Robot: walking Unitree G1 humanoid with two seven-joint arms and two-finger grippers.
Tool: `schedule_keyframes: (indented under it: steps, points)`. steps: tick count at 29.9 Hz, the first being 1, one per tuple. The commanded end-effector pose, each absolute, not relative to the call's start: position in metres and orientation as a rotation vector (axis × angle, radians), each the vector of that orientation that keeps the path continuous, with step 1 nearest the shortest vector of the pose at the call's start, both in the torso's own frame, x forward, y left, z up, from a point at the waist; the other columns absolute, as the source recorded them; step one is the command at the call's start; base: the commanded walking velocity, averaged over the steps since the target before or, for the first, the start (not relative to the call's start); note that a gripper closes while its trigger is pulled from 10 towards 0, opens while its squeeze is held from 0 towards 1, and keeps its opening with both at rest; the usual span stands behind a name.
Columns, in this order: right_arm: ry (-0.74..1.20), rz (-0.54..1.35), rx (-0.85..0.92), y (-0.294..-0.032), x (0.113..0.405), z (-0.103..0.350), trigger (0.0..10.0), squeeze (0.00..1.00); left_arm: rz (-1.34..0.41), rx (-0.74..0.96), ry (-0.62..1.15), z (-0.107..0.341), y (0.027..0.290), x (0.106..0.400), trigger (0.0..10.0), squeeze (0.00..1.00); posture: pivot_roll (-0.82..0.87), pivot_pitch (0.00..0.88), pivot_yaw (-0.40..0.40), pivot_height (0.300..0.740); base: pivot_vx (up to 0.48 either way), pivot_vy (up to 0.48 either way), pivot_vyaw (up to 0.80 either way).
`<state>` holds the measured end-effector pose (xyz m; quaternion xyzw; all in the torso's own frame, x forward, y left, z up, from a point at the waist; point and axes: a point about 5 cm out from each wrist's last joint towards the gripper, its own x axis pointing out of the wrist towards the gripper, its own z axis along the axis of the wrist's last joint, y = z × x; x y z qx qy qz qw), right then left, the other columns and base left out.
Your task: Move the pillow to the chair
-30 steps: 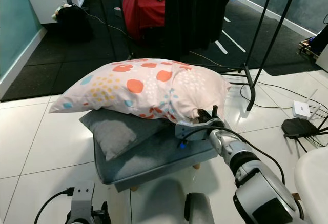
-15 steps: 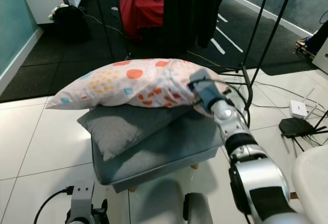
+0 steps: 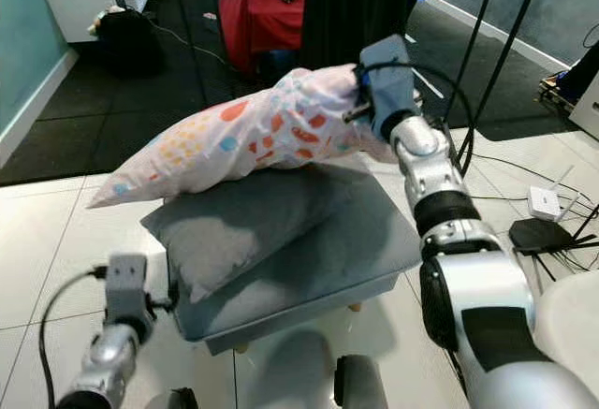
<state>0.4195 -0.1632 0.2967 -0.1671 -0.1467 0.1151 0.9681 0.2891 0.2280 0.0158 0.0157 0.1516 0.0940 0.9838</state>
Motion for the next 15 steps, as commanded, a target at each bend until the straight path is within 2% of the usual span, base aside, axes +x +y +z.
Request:
schedule_keyframes:
  steps: [1,6,15]
  points:
    - [-0.410,0.224,-0.315,-0.165,0.416,0.328,0.0,0.00,0.200,0.020,0.320,0.014,0.229,0.288,10.0,0.00,-0.15,0.021,-0.074,0.525,0.000,0.000,0.00]
    - [-0.356,0.275,-0.234,-0.167,0.416,0.311,0.0,0.00,0.206,0.003,0.322,0.016,0.231,0.290,10.0,0.00,-0.14,0.016,-0.074,0.550,0.000,0.000,0.00]
    - [-0.355,0.286,-0.260,-0.163,0.416,0.310,0.0,0.00,0.202,-0.002,0.343,0.012,0.230,0.286,10.0,0.00,-0.15,0.013,-0.075,0.580,0.000,0.000,0.00]
